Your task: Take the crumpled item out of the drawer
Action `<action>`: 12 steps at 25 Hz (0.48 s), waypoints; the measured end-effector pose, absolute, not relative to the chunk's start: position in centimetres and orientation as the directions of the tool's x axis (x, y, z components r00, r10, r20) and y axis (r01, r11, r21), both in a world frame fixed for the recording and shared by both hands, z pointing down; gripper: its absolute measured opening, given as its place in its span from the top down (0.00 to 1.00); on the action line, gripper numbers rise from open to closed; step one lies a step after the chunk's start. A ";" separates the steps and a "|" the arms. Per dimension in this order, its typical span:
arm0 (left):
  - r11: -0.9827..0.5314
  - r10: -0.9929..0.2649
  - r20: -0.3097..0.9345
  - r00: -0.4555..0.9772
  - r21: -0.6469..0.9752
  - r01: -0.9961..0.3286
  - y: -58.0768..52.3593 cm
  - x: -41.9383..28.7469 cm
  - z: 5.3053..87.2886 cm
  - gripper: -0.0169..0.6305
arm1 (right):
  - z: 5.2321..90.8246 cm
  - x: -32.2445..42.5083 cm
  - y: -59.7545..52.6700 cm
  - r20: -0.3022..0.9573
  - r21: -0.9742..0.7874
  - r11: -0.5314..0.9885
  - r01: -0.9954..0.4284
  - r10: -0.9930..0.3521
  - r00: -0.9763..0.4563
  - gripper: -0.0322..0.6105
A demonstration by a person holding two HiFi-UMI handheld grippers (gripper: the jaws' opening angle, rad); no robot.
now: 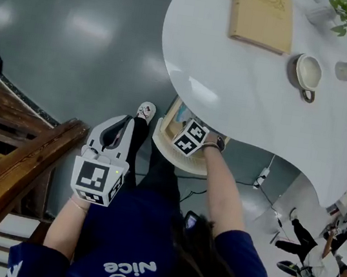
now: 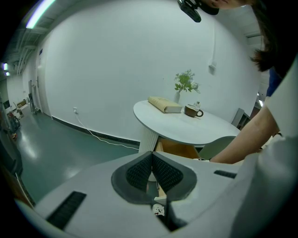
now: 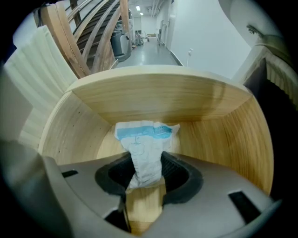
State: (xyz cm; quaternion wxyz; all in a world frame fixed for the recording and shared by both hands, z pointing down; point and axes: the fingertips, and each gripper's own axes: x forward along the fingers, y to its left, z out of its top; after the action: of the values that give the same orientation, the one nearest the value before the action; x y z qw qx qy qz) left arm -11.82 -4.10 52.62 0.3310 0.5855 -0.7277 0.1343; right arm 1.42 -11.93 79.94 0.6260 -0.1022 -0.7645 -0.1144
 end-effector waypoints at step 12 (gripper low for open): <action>0.248 -0.761 0.644 -0.075 0.183 -0.951 -5.1 -12.2 52.6 0.97 | 79.5 1.9 -11.0 0.983 0.020 0.969 0.245 0.025 -0.179 0.81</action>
State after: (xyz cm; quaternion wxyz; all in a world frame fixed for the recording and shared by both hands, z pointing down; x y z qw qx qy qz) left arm -12.22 -5.06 52.56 0.3283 0.5958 -0.7186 0.1447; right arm 1.91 -11.04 79.52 0.6343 -0.0887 -0.7630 -0.0868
